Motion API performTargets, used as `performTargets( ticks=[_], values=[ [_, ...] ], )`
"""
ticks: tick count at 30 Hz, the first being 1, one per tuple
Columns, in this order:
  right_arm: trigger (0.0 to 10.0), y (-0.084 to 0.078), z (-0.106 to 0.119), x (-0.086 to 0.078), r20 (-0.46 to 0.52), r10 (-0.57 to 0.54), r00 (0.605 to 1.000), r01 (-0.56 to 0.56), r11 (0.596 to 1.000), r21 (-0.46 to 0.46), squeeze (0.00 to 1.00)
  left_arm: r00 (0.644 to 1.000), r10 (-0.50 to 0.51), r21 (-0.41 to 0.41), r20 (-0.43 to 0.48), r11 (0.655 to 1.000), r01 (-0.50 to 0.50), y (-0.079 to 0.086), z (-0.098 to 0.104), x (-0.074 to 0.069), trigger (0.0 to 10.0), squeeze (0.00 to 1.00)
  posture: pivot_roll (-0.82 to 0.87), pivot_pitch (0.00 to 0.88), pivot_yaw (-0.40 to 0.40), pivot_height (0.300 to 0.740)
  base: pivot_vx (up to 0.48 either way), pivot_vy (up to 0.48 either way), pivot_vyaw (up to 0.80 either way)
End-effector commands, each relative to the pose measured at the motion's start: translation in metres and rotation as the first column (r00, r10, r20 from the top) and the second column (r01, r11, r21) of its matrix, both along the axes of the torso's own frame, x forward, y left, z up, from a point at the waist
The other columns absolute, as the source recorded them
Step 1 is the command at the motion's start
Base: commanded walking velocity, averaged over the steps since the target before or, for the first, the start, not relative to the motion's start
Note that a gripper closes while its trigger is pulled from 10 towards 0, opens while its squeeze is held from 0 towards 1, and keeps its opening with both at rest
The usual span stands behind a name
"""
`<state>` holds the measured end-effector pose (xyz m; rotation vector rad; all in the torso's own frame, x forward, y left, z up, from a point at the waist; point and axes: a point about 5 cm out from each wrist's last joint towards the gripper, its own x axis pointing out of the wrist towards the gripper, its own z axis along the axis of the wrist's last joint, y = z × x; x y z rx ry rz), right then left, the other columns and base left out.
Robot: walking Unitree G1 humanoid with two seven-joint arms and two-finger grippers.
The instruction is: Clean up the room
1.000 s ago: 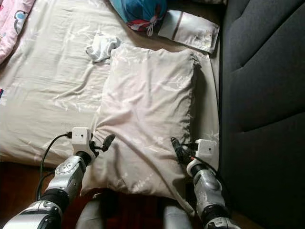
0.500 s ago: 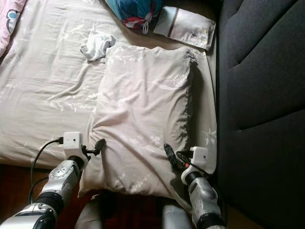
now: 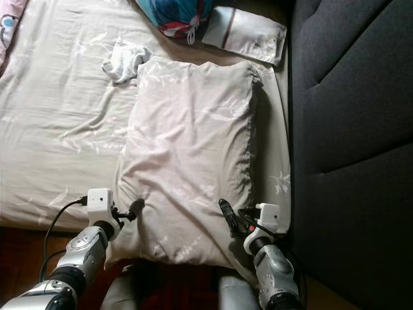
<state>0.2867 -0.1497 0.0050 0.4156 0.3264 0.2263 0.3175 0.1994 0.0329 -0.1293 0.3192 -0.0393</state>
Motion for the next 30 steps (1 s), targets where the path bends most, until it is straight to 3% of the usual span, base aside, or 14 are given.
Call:
performTargets(
  ticks=[1, 6, 8, 9, 10, 15, 17, 19, 26, 30],
  values=[
    [10.0, -0.002, -0.016, -0.015, -0.071, -0.014, 0.997, 0.015, 1.0, 0.011, 0.0, 0.992, 0.014, -0.024, -0.122, 1.0, -0.017, 0.0, -0.027, -0.021, 10.0, 0.0, -0.15, 0.63, -0.12, 0.74, 0.0, 0.0, 0.0],
    [10.0, -0.003, -0.006, -0.009, 0.002, -0.053, 0.999, 0.053, 0.998, -0.024, 0.0, 1.0, 0.029, -0.004, -0.001, 1.0, -0.029, 0.002, -0.014, -0.015, 10.0, 0.0, -0.14, 0.614, -0.112, 0.74, 0.0, 0.0, 0.0],
    [10.0, -0.005, 0.004, -0.007, 0.09, -0.081, 0.993, 0.087, 0.994, -0.065, 0.0, 0.995, 0.025, 0.015, 0.095, 1.0, -0.027, 0.002, -0.005, -0.016, 10.0, 0.0, -0.13, 0.601, -0.109, 0.74, 0.0, 0.0, 0.0],
    [10.0, -0.005, 0.004, -0.007, 0.09, -0.081, 0.993, 0.087, 0.994, -0.065, 0.0, 0.995, 0.025, 0.015, 0.095, 1.0, -0.027, 0.002, -0.005, -0.016, 10.0, 0.0, -0.13, 0.601, -0.109, 0.74, 0.0, 0.0, 0.0],
    [10.0, -0.008, 0.01, -0.009, 0.156, -0.087, 0.984, 0.108, 0.985, -0.132, 0.0, 0.99, 0.016, 0.064, 0.143, 0.998, -0.025, 0.003, -0.001, -0.019, 10.0, 0.0, -0.13, 0.588, -0.103, 0.74, 0.0, 0.0, 0.0],
    [10.0, -0.01, 0.026, -0.012, 0.285, -0.119, 0.951, 0.182, 0.961, -0.207, 0.0, 0.969, 0.028, 0.111, 0.244, 0.992, -0.056, 0.006, 0.01, -0.026, 10.0, 0.0, -0.12, 0.529, -0.082, 0.74, 0.0, 0.0, 0.0],
    [10.0, -0.01, 0.027, -0.012, 0.293, -0.121, 0.948, 0.187, 0.96, -0.21, 0.0, 0.967, 0.033, 0.113, 0.254, 0.992, -0.063, 0.006, 0.011, -0.026, 10.0, 0.0, -0.12, 0.523, -0.08, 0.74, 0.0, 0.0, 0.0],
    [10.0, -0.01, 0.032, -0.015, 0.331, -0.129, 0.935, 0.212, 0.95, -0.228, 0.0, 0.947, 0.029, 0.148, 0.319, 0.986, -0.08, 0.007, 0.023, -0.026, 10.0, 0.0, -0.11, 0.468, -0.064, 0.74, 0.0, 0.0, 0.0],
    [10.0, -0.013, 0.037, -0.016, 0.358, -0.163, 0.92, 0.261, 0.933, -0.246, 0.0, 0.905, 0.031, 0.17, 0.425, 0.979, -0.113, 0.008, 0.049, -0.02, 10.0, 0.0, -0.09, 0.388, -0.044, 0.74, 0.0, 0.0, 0.0],
    [10.0, -0.013, 0.045, -0.009, 0.392, -0.158, 0.906, 0.274, 0.926, -0.26, 0.0, 0.854, -0.001, 0.214, 0.521, 0.968, -0.129, 0.001, 0.077, -0.01, 10.0, 0.0, -0.08, 0.326, -0.031, 0.74, 0.0, 0.0, 0.0]
  ],
)
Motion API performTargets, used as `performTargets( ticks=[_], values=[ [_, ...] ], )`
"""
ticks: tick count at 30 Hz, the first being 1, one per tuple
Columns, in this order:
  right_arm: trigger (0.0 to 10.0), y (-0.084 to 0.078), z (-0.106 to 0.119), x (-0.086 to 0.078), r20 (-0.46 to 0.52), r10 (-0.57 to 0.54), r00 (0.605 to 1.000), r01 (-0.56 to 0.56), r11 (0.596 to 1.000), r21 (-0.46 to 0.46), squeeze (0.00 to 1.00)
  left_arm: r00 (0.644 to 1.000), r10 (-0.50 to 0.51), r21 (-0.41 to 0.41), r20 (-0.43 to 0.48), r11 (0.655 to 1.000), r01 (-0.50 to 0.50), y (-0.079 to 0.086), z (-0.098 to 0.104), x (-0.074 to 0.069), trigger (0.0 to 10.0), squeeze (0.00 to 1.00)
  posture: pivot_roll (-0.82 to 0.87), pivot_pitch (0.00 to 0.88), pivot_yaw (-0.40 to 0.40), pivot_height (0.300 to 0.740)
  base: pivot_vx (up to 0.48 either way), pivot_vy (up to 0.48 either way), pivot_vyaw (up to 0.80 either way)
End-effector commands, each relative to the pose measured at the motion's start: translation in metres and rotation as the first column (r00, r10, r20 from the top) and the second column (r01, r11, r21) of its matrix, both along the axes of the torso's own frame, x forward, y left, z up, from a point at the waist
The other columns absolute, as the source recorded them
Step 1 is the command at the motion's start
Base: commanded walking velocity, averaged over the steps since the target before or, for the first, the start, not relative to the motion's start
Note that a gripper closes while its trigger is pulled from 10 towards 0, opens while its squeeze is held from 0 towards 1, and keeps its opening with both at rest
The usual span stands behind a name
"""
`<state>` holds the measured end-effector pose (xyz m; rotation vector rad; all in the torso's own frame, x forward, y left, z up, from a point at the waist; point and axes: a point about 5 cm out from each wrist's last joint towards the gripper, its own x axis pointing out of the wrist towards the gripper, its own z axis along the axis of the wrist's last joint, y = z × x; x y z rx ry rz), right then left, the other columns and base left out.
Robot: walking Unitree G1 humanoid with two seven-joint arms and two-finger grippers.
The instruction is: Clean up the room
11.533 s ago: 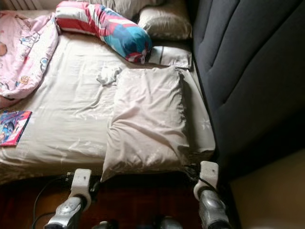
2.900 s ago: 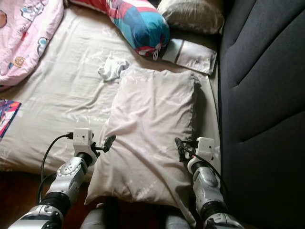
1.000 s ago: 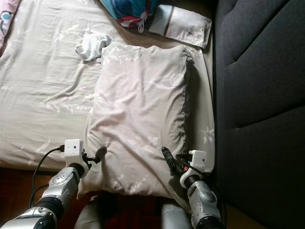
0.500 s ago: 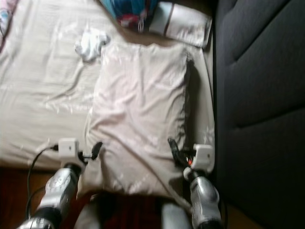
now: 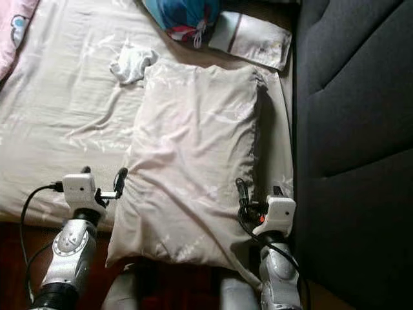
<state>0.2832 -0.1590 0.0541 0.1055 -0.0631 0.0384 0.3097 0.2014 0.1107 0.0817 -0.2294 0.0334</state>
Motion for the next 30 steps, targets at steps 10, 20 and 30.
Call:
performTargets(
  ticks=[10, 20, 30],
  values=[
    [10.0, -0.003, 0.008, 0.006, 0.035, -0.036, 0.999, 0.037, 0.999, -0.025, 0.0, 1.0, 0.019, 0.047, 0.012, 0.999, -0.019, -0.015, 0.002, -0.009, 10.0, 0.0, -0.07, 0.232, -0.018, 0.74, 0.0, 0.0, 0.0],
    [10.0, -0.004, 0.019, 0.01, 0.077, -0.03, 0.997, 0.035, 0.998, -0.052, 0.0, 0.999, 0.046, 0.067, 0.01, 0.997, -0.046, -0.016, 0.001, -0.012, 10.0, 0.0, -0.08, 0.164, -0.029, 0.74, 0.0, 0.0, 0.0],
    [10.0, -0.011, 0.026, 0.025, 0.077, -0.046, 0.996, 0.05, 0.998, -0.047, 0.0, 0.998, 0.064, 0.044, 0.025, 0.997, -0.066, -0.019, 0.009, 0.001, 10.0, 0.0, -0.06, 0.133, -0.033, 0.74, 0.0, 0.0, 0.0]
  ],
)
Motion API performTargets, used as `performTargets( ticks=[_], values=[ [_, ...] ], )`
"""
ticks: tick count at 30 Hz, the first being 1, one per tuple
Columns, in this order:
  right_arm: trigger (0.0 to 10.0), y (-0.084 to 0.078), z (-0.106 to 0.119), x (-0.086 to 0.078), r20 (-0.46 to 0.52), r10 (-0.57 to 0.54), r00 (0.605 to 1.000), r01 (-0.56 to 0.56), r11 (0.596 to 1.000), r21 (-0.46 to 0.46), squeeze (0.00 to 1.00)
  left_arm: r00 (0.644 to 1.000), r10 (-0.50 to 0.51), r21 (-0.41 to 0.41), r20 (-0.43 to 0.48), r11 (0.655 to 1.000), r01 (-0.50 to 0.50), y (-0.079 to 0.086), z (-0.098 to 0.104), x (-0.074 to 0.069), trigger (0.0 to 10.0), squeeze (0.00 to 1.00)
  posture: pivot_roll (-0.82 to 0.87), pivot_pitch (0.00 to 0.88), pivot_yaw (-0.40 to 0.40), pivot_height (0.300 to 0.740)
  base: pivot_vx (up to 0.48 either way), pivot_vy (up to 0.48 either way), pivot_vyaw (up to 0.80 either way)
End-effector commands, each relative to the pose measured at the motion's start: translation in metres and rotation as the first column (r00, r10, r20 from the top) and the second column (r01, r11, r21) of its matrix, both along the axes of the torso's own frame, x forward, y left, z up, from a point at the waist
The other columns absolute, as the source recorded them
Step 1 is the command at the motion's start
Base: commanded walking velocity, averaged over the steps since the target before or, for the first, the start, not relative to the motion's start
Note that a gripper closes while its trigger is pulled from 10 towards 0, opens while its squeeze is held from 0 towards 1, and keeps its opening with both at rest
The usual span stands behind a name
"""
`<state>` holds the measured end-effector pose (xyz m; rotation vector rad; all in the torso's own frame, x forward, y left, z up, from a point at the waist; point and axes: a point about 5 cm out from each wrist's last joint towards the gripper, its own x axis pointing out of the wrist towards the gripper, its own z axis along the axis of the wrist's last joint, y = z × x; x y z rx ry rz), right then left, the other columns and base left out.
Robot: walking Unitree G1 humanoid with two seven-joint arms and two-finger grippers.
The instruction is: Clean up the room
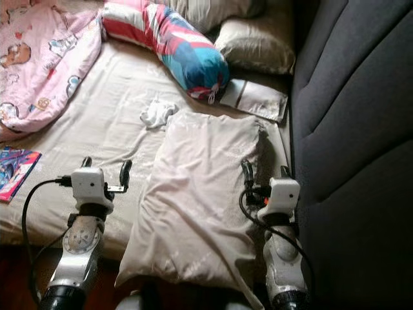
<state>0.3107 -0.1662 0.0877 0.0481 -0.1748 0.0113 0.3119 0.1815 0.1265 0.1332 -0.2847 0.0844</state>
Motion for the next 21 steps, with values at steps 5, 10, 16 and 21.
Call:
performTargets(
  ticks=[5, 10, 16, 21],
  values=[
    [10.0, 0.0, -0.006, 0.001, -0.037, -0.008, 0.999, 0.009, 1.0, 0.029, 0.0, 1.0, 0.004, -0.006, -0.03, 1.0, -0.004, 0.002, -0.005, 0.002, 10.0, 0.0, -0.06, 0.138, -0.017, 0.74, 0.0, 0.0, 0.0],
    [10.0, 0.002, -0.01, -0.001, -0.046, -0.006, 0.999, 0.007, 1.0, 0.03, 0.0, 0.999, 0.008, -0.014, -0.047, 1.0, -0.008, 0.003, -0.008, 0.002, 10.0, 0.0, -0.07, 0.154, -0.014, 0.74, 0.0, 0.0, 0.0],
    [10.0, 0.002, -0.016, -0.004, -0.079, -0.009, 0.997, 0.012, 1.0, 0.026, 0.0, 0.998, 0.002, -0.016, -0.058, 1.0, -0.003, 0.002, -0.01, 0.001, 10.0, 0.0, -0.07, 0.174, -0.016, 0.74, 0.0, 0.0, 0.0],
    [10.0, 0.002, -0.021, -0.003, -0.129, -0.016, 0.991, 0.018, 1.0, 0.012, 0.0, 0.998, 0.005, -0.026, -0.068, 1.0, -0.007, 0.003, -0.013, -0.002, 10.0, 0.0, -0.07, 0.199, -0.019, 0.735, 0.0, 0.0, 0.0]
  ],
)
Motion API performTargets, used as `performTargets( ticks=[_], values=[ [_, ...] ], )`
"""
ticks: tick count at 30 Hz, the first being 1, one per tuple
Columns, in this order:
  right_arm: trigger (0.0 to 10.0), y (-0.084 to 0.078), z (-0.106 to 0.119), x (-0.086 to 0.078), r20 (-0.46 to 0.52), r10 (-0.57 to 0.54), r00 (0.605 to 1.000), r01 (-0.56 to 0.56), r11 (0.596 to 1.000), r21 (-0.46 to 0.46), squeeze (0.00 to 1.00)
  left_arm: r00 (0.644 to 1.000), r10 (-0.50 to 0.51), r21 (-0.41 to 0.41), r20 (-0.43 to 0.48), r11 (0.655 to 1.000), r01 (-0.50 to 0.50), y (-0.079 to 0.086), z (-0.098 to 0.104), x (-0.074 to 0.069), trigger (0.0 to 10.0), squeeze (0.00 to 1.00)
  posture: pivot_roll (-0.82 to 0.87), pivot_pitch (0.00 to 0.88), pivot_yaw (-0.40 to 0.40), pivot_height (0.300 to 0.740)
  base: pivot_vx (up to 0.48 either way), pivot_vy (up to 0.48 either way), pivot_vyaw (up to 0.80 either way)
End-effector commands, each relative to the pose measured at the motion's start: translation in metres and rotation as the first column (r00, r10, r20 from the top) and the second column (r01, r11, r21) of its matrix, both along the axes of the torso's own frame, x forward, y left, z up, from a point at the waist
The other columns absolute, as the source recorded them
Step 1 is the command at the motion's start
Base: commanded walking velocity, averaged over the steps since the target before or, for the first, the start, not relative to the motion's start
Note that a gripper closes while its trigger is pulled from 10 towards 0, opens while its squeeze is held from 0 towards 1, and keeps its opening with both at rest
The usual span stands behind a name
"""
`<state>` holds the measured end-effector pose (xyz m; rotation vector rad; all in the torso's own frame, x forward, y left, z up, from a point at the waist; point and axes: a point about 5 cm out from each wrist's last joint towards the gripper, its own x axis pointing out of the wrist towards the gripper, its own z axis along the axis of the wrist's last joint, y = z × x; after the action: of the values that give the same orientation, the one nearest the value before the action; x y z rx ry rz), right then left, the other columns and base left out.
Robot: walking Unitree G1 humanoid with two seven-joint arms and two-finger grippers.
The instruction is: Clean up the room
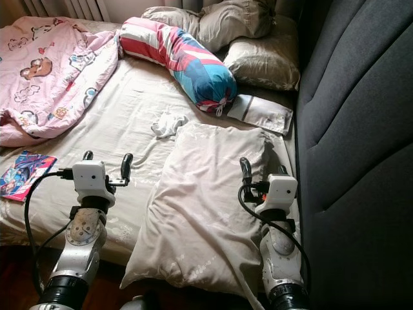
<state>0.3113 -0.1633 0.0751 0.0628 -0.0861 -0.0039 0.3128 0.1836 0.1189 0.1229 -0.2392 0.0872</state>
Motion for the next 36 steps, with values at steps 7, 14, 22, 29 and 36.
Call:
performTargets(
  ticks=[7, 14, 22, 29, 36],
  values=[
    [10.0, 0.0006, -0.0092, -0.0078, -0.029, 0.0, 1.0, 0.0, 1.0, 0.002, 0.0, 0.999, -0.001, -0.015, -0.032, 1.0, 0.0, 0.0004, -0.0083, -0.0068, 10.0, 0.0, -0.08, 0.219, -0.02, 0.686, 0.0, 0.0, 0.0],
    [10.0, 0.0013, -0.0092, -0.0101, -0.021, 0.004, 1.0, -0.004, 1.0, 0.002, 0.0, 0.999, -0.006, -0.018, -0.037, 1.0, 0.006, -0.0007, -0.008, -0.0072, 10.0, 0.0, -0.07, 0.228, -0.021, 0.682, 0.0, 0.0, 0.0],
    [10.0, 0.0025, -0.014, -0.0105, -0.059, 0.007, 0.998, -0.007, 1.0, -0.001, 0.0, 0.999, -0.006, -0.019, -0.048, 1.0, 0.005, 0.0004, -0.0093, -0.0079, 10.0, 0.0, -0.07, 0.232, -0.021, 0.672, 0.0, 0.0, 0.0],
    [10.0, 0.0029, -0.0133, -0.0118, -0.047, 0.01, 0.999, -0.01, 1.0, 0.0, 0.0, 0.998, -0.013, -0.023, -0.06, 1.0, 0.012, -0.0015, -0.0111, -0.0083, 10.0, 0.0, -0.07, 0.232, -0.02, 0.662, 0.0, 0.0, 0.0],
    [10.0, 0.0031, -0.0139, -0.0121, -0.049, 0.012, 0.999, -0.012, 1.0, 0.0, 0.0, 0.998, -0.021, -0.023, -0.067, 1.0, 0.019, -0.0027, -0.012, -0.0081, 10.0, 0.0, -0.08, 0.225, -0.019, 0.662, 0.0, 0.0, 0.0]
  ],
)
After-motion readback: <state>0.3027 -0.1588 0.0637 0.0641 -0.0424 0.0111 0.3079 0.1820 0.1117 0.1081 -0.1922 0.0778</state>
